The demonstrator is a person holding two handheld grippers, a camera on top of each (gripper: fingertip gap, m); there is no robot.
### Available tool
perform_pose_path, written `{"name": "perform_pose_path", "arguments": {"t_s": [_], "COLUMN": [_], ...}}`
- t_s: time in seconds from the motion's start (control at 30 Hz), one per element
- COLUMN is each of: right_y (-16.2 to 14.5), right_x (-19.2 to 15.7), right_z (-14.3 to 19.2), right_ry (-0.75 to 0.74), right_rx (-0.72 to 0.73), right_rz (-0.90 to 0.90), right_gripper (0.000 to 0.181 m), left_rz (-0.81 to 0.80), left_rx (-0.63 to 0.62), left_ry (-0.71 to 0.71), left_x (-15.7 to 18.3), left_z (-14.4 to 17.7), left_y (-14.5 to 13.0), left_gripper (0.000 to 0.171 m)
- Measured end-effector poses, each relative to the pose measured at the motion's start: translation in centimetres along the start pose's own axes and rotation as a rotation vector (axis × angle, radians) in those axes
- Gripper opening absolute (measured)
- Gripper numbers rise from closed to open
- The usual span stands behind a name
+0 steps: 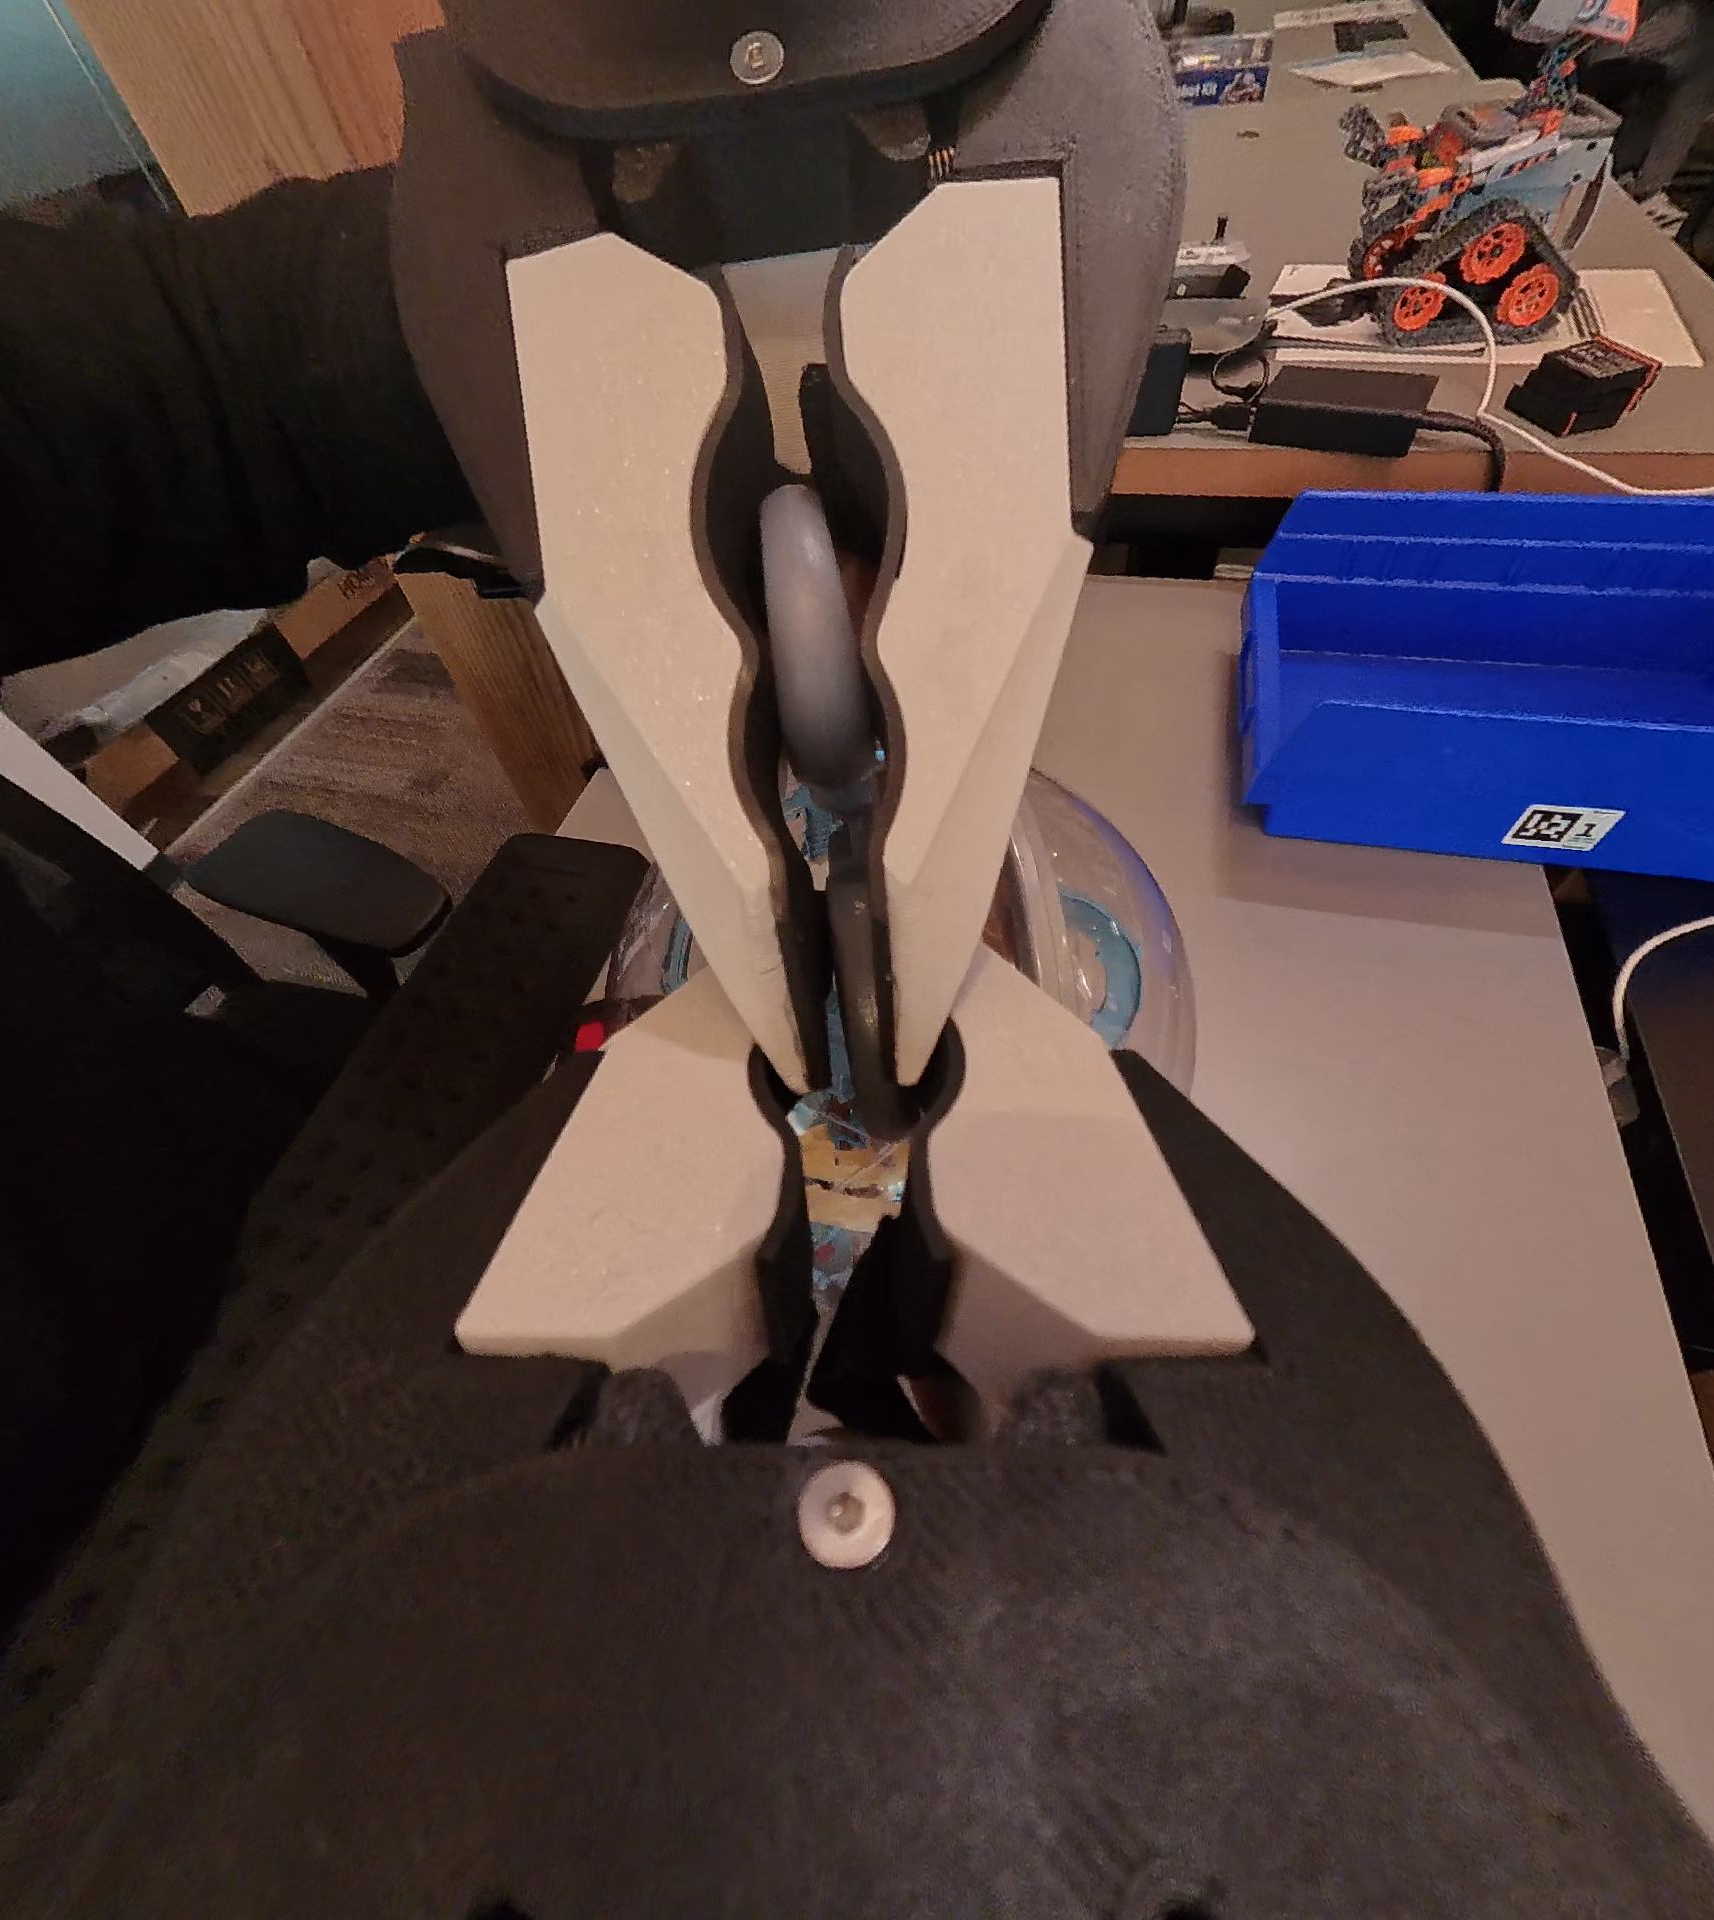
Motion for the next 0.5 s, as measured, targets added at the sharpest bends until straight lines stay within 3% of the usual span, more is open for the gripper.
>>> {"name": "perform_pose_path", "arguments": {"t_s": [0.27, 0.43, 0.5], "right_y": [1.7, 1.7, 1.8], "right_x": [-2.0, -2.3, -2.1], "right_z": [-0.6, 0.4, 0.6], "right_ry": [-0.034, 0.014, 0.045], "right_rx": [-0.122, -0.049, -0.015], "right_rz": [0.091, 0.041, 0.036], "right_gripper": [0.004, 0.005, 0.005], "left_rz": [-0.068, -0.034, -0.035], "left_rx": [0.113, 0.347, 0.375], "left_ry": [0.098, 0.162, 0.21], "left_x": [1.7, 1.8, 2.1], "left_z": [2.5, 6.7, 8.0], "left_y": [0.6, 1.9, 2.0], "left_gripper": [0.004, 0.003, 0.003]}}
Point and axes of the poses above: each gripper's, where its closed fingertips meet, z back along the fingers, y out of its top, x = y × z across the jaws, the point moved 7 cm from there along z, back along the fingers, and after that the axes turned 14 degrees about -z, right-handed, at the moved point
